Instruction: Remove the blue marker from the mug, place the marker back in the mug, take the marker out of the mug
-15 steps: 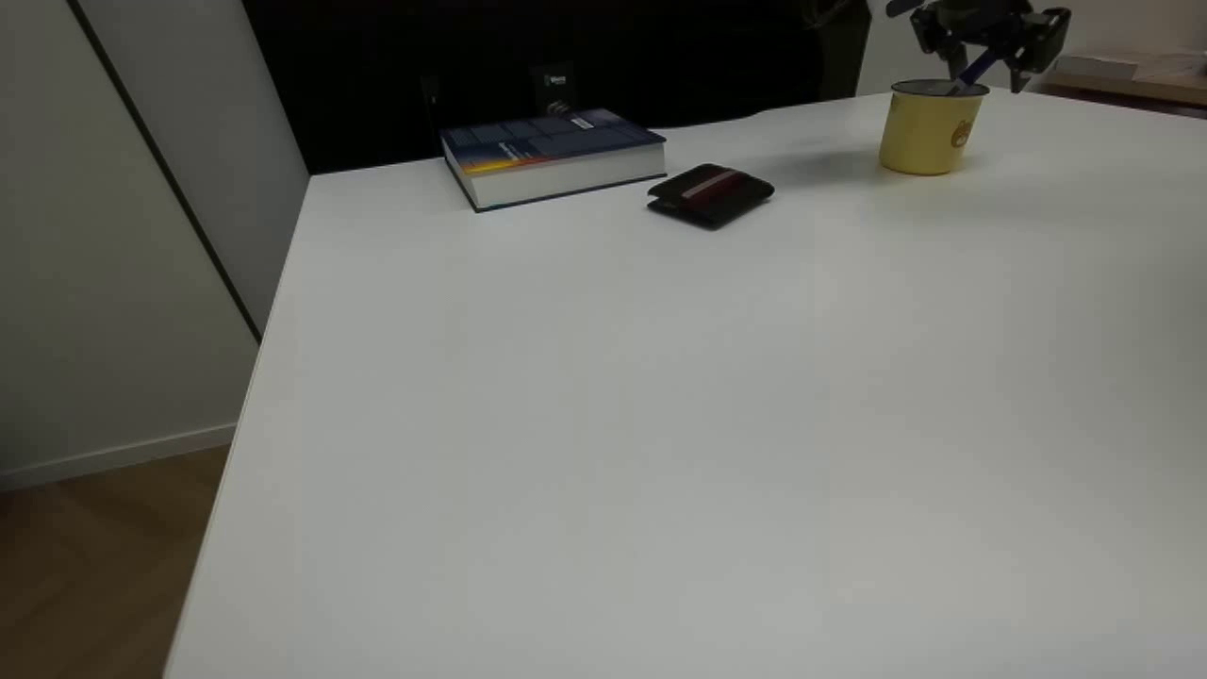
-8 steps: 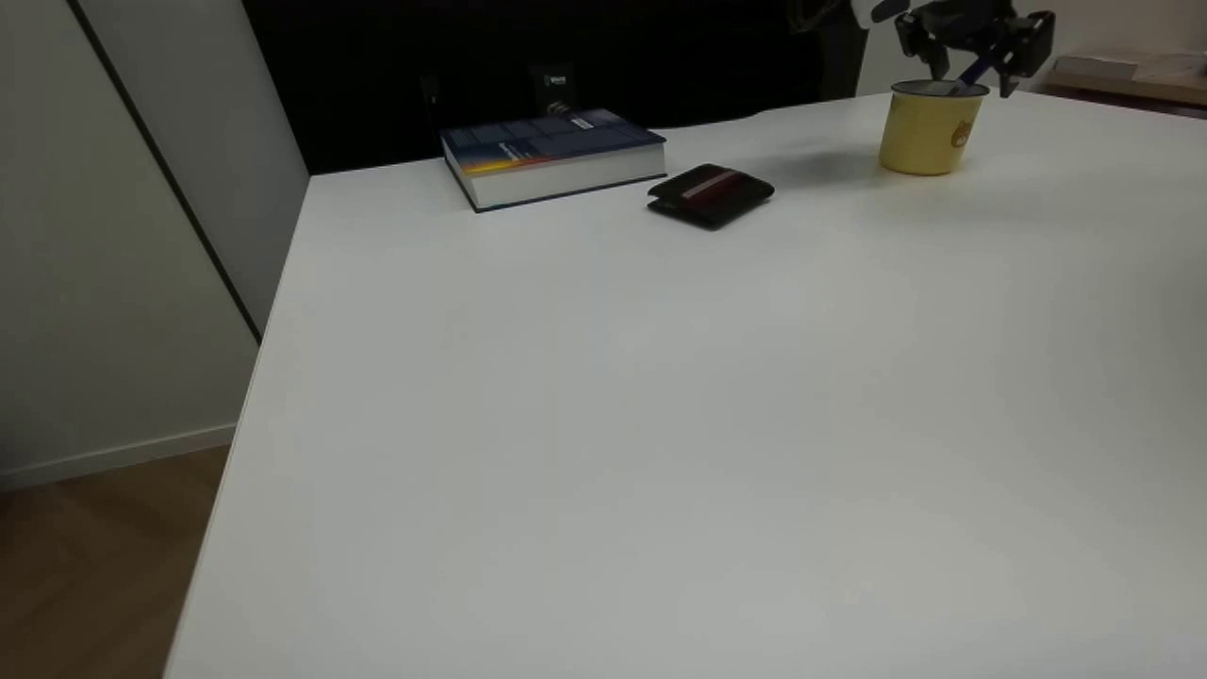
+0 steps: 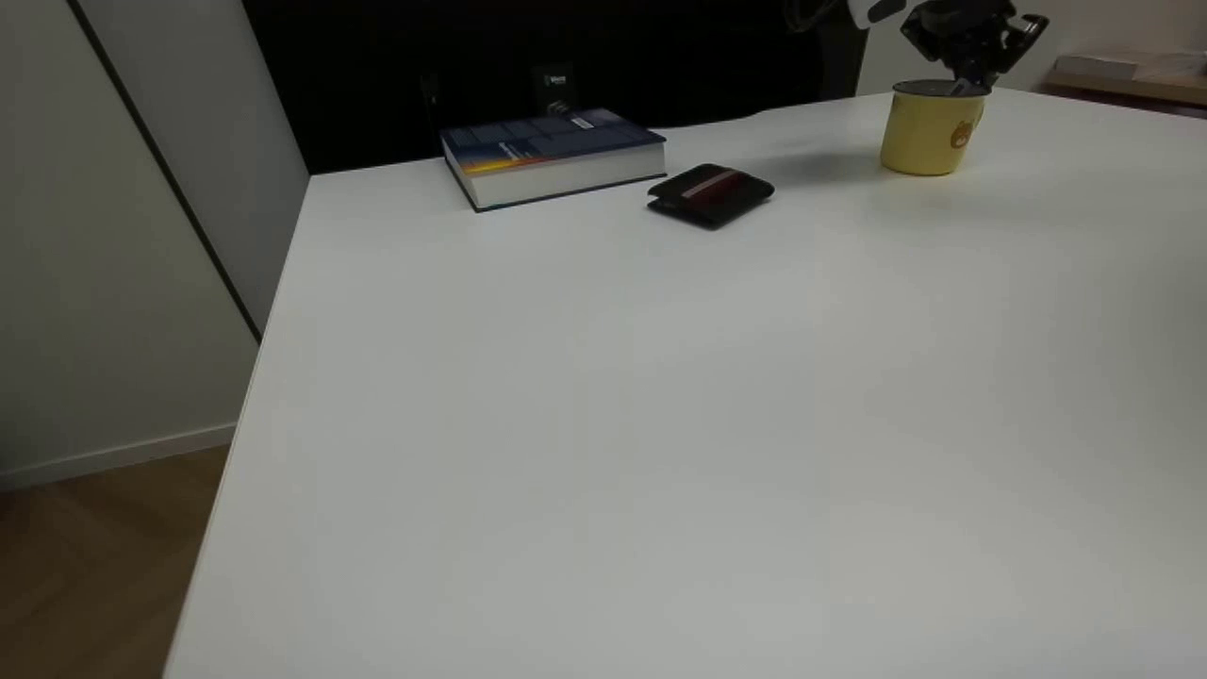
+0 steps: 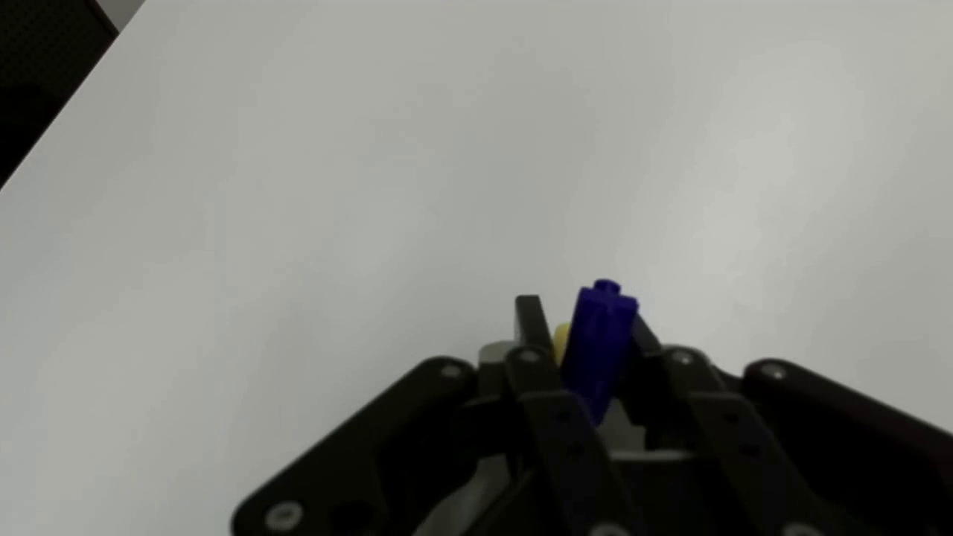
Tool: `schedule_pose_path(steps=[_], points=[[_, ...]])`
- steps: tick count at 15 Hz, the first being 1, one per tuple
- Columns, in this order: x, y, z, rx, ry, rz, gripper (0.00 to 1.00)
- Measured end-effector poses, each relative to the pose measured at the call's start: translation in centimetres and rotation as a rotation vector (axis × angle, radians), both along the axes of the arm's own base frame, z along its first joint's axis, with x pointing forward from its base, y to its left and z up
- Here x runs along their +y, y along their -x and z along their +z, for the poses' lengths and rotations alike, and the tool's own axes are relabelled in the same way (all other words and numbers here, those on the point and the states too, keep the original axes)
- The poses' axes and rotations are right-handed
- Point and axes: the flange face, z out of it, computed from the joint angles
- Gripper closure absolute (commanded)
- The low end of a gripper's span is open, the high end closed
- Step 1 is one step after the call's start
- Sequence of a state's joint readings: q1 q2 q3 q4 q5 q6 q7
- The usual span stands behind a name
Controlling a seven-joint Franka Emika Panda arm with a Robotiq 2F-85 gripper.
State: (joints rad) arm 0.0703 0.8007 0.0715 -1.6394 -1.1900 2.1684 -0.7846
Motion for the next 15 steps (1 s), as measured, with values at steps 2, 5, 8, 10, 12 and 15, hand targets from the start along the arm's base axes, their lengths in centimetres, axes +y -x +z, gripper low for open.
schedule_pose_path(steps=[2,5,8,10,12,15], points=[[-0.1,0.0,0.0,0.006,0.002,-0.015,0.95],[-0.1,-0.2,0.3,0.011,0.009,-0.038,0.95],[0.0,-0.5,0.9,0.006,0.023,-0.053,0.95],[0.4,-1.0,1.6,-0.004,0.032,-0.058,0.95],[1.0,-1.5,2.5,-0.017,0.038,-0.062,0.95],[2.0,-2.3,4.2,-0.042,0.049,-0.065,0.95]])
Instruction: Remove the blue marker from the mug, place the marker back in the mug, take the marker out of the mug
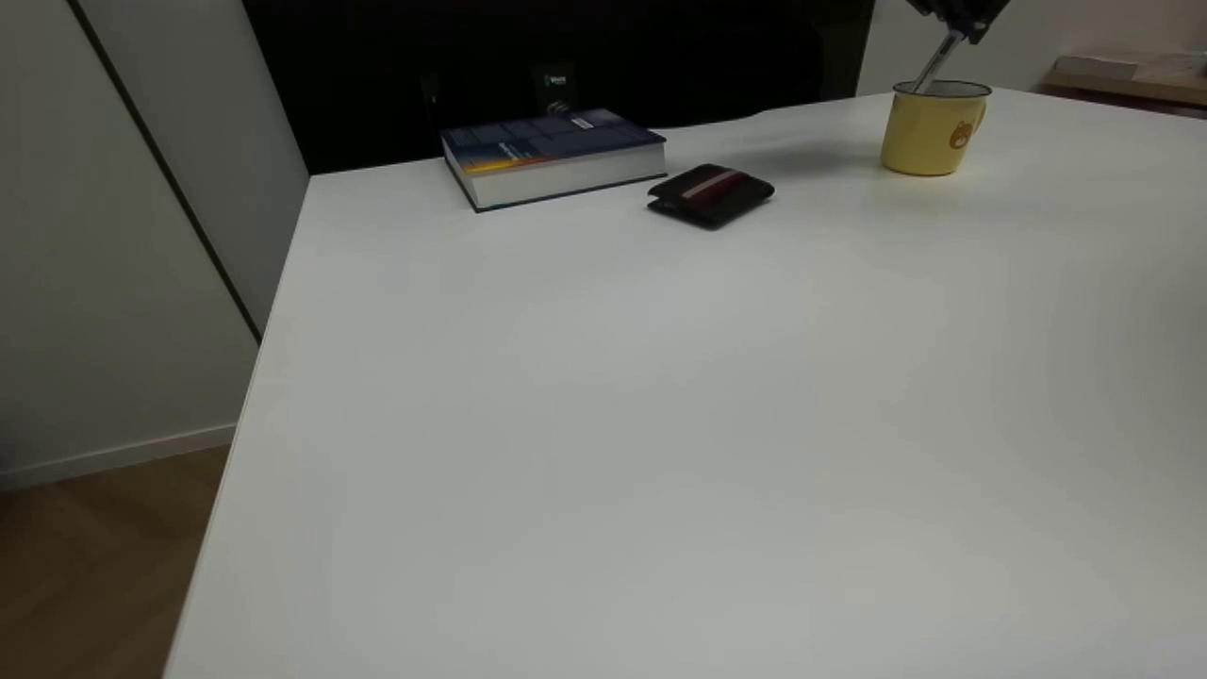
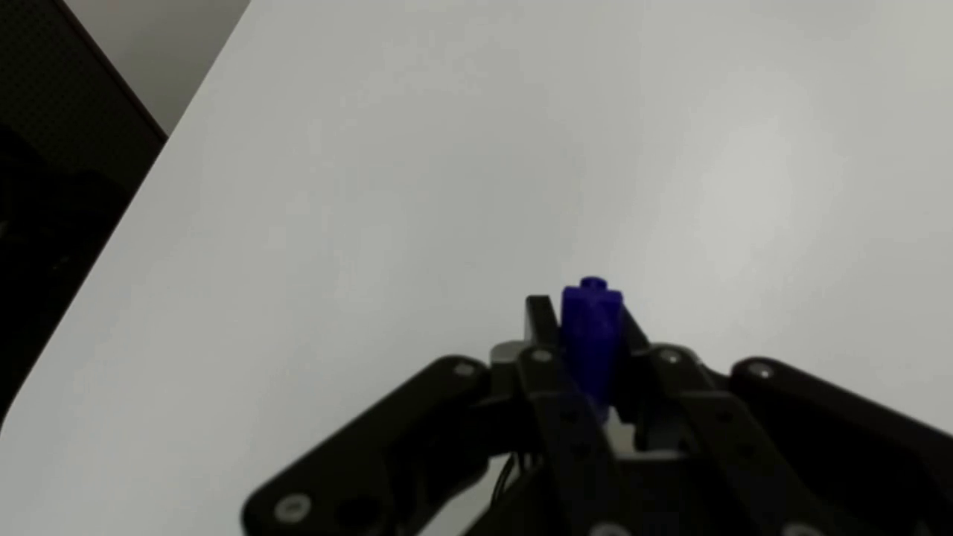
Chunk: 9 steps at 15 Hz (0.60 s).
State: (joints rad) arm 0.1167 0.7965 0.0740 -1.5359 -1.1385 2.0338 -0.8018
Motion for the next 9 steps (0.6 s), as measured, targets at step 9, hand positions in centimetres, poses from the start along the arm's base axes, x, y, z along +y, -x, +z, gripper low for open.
schedule_pose_path(steps=[9], points=[[3.8,-0.7,5.2,-0.048,-0.001,0.021,0.95]])
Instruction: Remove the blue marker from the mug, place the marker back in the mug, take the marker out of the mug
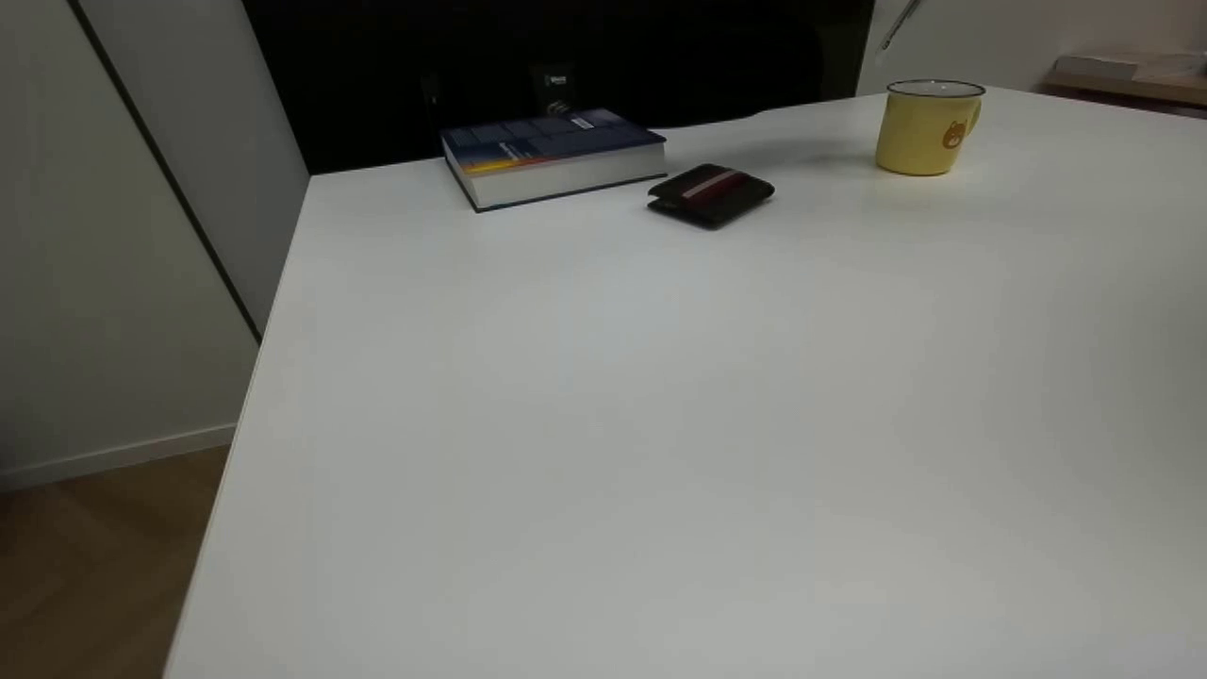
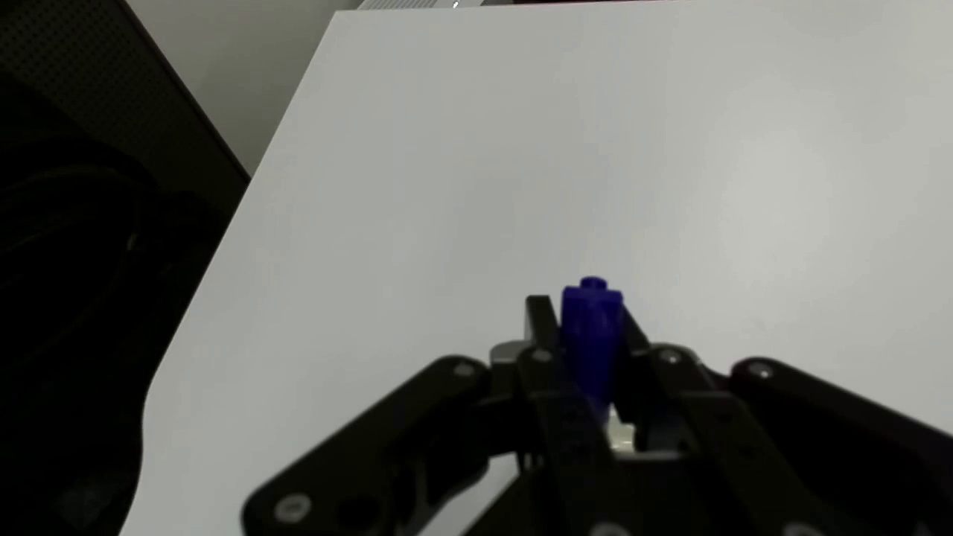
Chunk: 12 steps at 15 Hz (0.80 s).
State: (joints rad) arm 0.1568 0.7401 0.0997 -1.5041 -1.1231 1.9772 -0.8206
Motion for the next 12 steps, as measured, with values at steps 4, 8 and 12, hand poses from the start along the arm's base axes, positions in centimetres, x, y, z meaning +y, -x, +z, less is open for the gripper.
schedule_pose_path(steps=[4,8,12], points=[[1.9,-0.1,-0.7,0.011,-0.129,0.056,0.95],[2.9,-0.1,-2.8,0.042,-0.239,0.11,0.95],[3.9,0.2,-4.9,0.095,-0.325,0.153,0.95]])
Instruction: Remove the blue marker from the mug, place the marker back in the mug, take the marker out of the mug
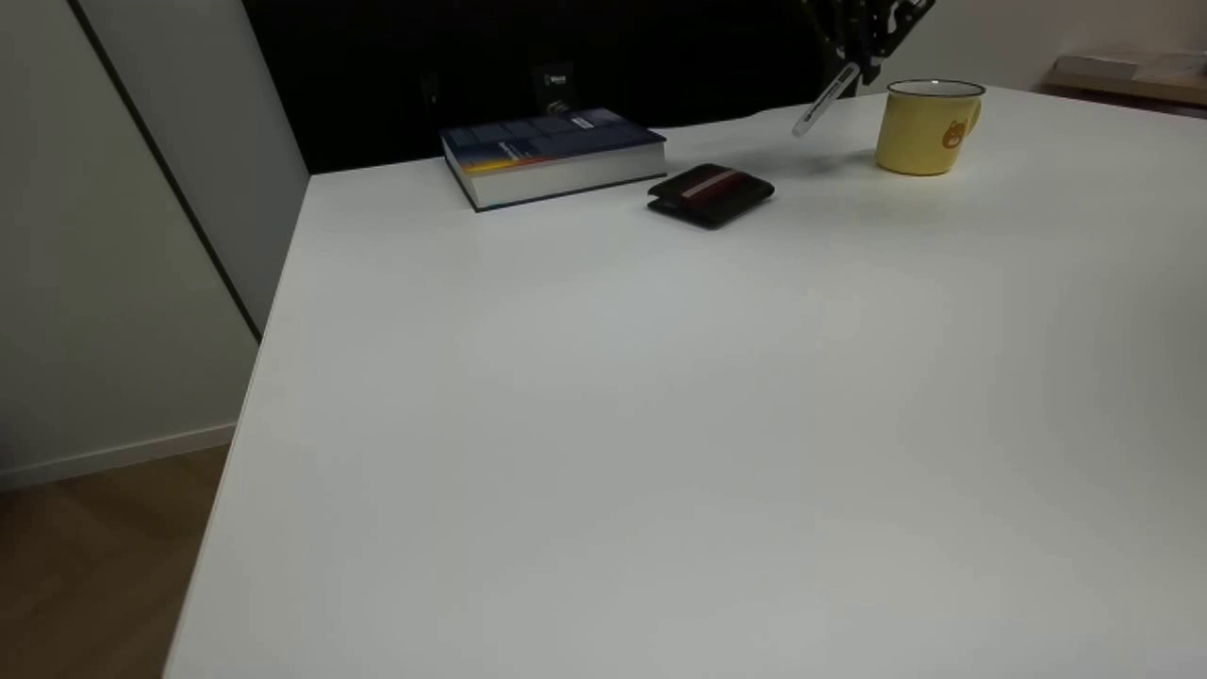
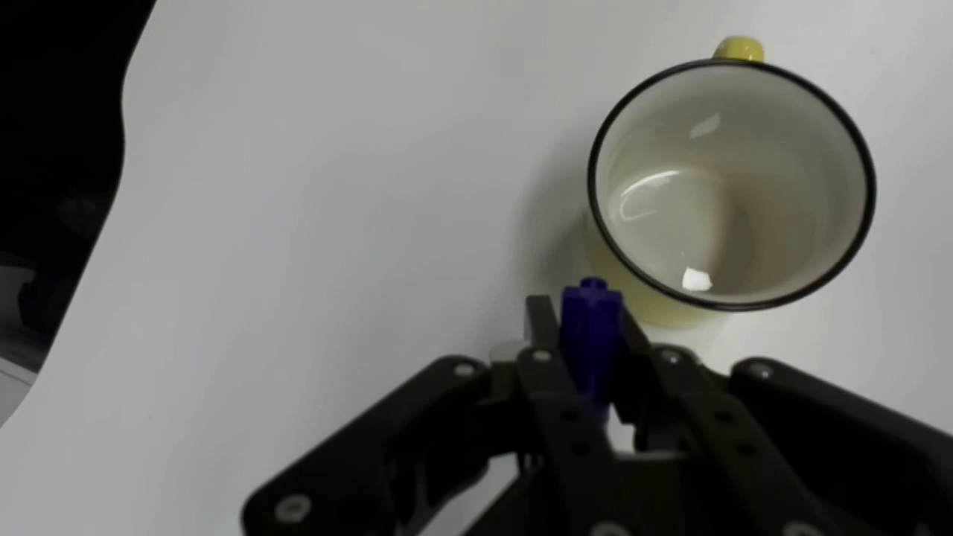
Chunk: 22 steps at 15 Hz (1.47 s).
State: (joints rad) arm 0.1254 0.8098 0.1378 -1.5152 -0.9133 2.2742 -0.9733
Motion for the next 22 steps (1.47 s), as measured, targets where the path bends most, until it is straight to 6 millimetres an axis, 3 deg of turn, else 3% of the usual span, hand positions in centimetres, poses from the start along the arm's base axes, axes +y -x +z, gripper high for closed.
schedule_pose_path(steps=[5,10,11,13,20,22], points=[[1.9,0.8,-2.6,0.078,-0.085,0.052,0.95],[2.1,1.4,-5.2,0.144,-0.127,0.062,0.95],[2.0,1.4,-5.4,0.152,-0.134,0.062,0.56],[1.9,1.3,-5.4,0.162,-0.145,0.061,0.52],[1.5,1.3,-6.0,0.192,-0.159,0.063,0.03],[1.7,1.1,-5.7,0.19,-0.156,0.071,0.0]])
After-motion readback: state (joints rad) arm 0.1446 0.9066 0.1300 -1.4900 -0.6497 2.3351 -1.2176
